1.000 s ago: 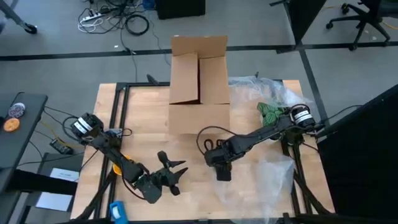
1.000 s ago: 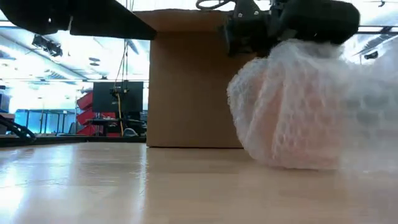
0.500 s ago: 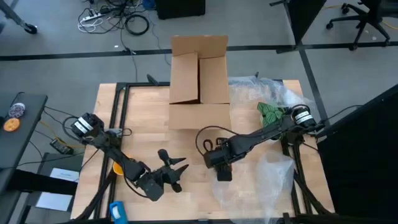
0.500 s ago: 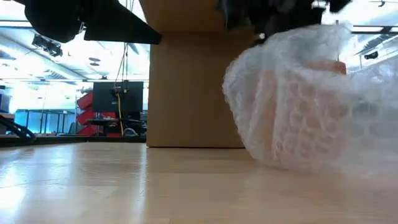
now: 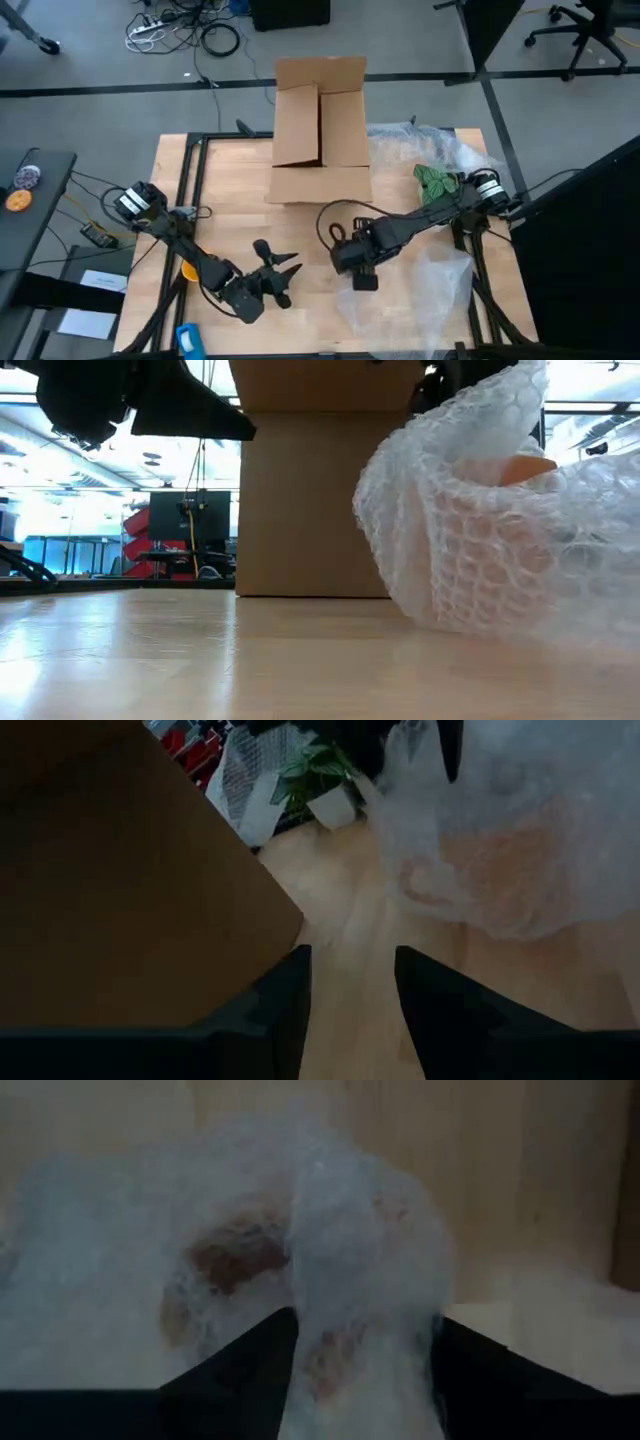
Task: Wrap mug
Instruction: Wrap the orange cup with the bubble wrap
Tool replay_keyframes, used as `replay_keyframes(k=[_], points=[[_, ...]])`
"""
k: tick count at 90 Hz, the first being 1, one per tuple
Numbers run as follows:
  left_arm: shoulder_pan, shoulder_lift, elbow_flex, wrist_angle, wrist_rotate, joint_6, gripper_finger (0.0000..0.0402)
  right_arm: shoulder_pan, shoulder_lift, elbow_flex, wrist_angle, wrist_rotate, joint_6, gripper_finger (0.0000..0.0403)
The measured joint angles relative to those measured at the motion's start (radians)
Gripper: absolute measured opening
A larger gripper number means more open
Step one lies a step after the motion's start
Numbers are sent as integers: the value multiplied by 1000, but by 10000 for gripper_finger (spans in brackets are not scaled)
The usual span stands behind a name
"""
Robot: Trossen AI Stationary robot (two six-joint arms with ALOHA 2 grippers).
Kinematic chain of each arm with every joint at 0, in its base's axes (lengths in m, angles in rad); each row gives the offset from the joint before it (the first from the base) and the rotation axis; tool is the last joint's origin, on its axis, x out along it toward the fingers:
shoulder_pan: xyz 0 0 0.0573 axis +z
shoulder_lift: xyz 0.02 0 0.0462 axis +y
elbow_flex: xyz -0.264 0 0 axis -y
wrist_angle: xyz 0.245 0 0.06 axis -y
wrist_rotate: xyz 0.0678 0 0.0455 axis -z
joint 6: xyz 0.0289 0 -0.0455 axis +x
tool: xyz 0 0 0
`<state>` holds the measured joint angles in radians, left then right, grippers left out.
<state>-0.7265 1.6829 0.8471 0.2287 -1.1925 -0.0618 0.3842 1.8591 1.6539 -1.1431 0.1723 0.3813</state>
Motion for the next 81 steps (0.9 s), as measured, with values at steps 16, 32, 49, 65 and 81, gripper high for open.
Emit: replay_keyframes(k=[16,32,49,65,81], points=[[0,0,0,-1,0,-1,131,30,0,16,-9,55,2,139],[0,0,0,-4,0,-2,131,54,2,-23,42,48,26,75],[0,0,0,-4,0,-3,131,47,3,-170,243,-31,26,7],[0,0,0,-3,0,-8,131,13,2,-300,382,-65,26,8],[0,0,0,-4,0,-23,131,-16,2,-301,356,-122,25,2]])
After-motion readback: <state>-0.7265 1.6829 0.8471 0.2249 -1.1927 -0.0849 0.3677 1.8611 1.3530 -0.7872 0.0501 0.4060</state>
